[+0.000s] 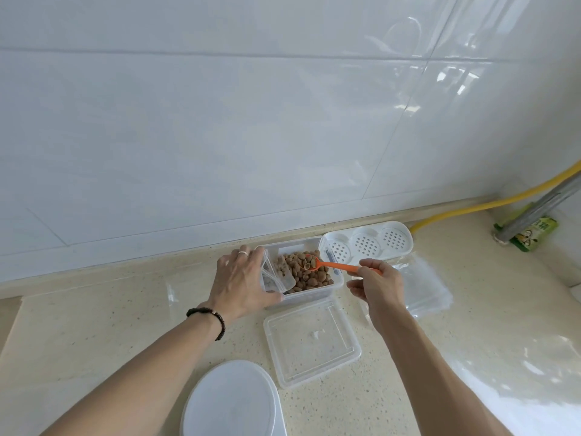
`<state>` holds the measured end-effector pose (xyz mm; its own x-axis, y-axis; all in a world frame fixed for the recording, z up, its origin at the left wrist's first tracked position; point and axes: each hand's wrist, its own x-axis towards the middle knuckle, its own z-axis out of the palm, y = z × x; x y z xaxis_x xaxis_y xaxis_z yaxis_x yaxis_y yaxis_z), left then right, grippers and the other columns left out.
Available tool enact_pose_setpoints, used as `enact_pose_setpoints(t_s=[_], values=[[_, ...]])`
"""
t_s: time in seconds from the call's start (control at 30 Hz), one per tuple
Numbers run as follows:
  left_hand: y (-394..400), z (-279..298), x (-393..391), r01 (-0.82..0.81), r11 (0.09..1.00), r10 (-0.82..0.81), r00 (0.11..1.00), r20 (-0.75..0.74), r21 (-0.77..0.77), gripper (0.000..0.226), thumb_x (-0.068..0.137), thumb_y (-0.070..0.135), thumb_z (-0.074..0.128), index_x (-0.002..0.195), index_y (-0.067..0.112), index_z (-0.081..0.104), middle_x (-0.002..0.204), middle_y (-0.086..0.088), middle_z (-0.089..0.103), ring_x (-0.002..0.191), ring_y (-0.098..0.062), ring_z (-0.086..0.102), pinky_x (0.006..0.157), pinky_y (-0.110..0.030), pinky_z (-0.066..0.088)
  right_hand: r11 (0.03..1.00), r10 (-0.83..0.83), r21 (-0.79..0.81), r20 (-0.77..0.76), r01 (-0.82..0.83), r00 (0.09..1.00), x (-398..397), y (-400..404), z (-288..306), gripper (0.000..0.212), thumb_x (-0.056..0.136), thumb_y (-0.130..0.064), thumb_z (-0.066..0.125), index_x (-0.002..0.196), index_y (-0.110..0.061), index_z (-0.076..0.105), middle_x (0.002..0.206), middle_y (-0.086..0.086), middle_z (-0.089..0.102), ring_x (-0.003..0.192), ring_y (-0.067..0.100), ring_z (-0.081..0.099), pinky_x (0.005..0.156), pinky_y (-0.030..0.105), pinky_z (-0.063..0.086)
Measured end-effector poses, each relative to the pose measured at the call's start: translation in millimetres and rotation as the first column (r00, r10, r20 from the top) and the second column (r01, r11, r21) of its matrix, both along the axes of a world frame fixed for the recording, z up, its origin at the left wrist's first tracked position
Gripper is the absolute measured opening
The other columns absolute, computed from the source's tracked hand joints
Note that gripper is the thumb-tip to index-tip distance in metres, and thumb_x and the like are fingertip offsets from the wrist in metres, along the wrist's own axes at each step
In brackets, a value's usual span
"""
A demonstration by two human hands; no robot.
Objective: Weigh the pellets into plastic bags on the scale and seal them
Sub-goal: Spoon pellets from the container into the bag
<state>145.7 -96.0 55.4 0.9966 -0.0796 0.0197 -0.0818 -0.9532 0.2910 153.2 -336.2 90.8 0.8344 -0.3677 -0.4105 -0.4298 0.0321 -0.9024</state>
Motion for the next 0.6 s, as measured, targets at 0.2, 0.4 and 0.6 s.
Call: enact_pose_setpoints(t_s=[0.2, 0.4, 0.6], values=[[-11, 9, 6, -0.045, 0.998, 0.042, 0.998, -0.046, -0.052, 0.096, 0.059, 0.071, 0.069, 0.135, 0.021, 0.037, 0.125, -0.003, 0.046, 0.117, -0.022, 0.043, 0.1, -0.039, 0.035, 0.995, 0.094, 0.004, 0.099, -0.095, 0.991, 1, 2, 29, 0.018, 0.088, 0.005, 0.054, 0.102, -0.007, 0.06, 0.086, 0.018, 0.072, 0.052, 0.018, 0.062, 0.054, 0.03, 0.051], [-19, 20, 4, -0.01, 0.965, 0.013, 1.0, 0.01, -0.261, 0.096, 0.054, 0.066, 0.064, 0.133, 0.018, 0.038, 0.113, 0.002, 0.041, 0.112, -0.019, 0.041, 0.098, -0.034, 0.034, 0.879, 0.399, -0.333, 0.123, -0.341, 0.908, -1, 19, 49, 0.018, 0.088, -0.001, 0.055, 0.098, -0.014, 0.063, 0.083, 0.015, 0.07, 0.056, 0.019, 0.068, 0.054, 0.029, 0.056], [-17, 27, -4, -0.023, 0.863, 0.012, 1.0, -0.025, -0.504, 0.101, 0.051, 0.065, 0.071, 0.134, 0.02, 0.036, 0.112, 0.005, 0.036, 0.111, -0.014, 0.039, 0.088, -0.024, 0.035, 0.867, 0.474, -0.24, 0.133, -0.436, 0.87, 3, 21, 58, 0.019, 0.087, 0.004, 0.054, 0.098, -0.01, 0.063, 0.085, 0.031, 0.068, 0.05, 0.018, 0.058, 0.05, 0.031, 0.047]])
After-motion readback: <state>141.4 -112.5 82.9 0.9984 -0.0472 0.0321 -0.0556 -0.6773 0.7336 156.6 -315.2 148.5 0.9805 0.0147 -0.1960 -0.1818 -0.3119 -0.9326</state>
